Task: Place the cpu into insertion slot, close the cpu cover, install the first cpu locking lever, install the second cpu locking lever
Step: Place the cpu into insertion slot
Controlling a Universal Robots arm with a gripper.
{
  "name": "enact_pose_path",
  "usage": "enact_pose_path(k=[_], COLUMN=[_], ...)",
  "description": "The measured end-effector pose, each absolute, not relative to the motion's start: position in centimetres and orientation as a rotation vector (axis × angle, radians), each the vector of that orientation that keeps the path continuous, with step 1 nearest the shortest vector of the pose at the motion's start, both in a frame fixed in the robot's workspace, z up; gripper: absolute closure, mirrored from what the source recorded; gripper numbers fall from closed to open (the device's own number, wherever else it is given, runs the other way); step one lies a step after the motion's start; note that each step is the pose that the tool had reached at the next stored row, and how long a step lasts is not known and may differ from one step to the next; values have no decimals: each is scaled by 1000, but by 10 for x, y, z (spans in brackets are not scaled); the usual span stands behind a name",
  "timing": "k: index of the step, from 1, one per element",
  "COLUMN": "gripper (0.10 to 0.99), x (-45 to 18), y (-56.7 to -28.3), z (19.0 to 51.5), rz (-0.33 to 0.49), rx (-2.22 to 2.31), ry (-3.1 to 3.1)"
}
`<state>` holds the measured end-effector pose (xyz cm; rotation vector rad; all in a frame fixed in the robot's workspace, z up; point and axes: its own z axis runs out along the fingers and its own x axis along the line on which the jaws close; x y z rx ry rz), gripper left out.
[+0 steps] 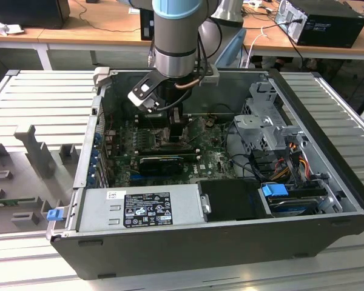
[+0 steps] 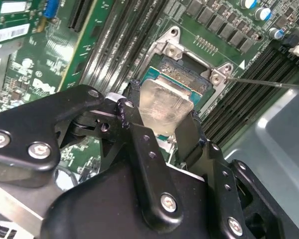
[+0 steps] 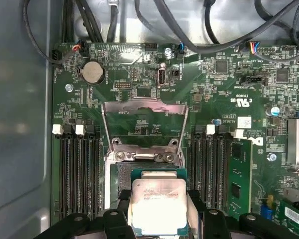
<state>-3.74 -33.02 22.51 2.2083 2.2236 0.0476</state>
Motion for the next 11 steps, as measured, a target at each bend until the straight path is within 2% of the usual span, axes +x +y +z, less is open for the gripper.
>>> enact_pose_path(k=[11], gripper=[557], x=[-39], y=[-319], z=[206], rz=[49], rx=[2228], ry=[2202])
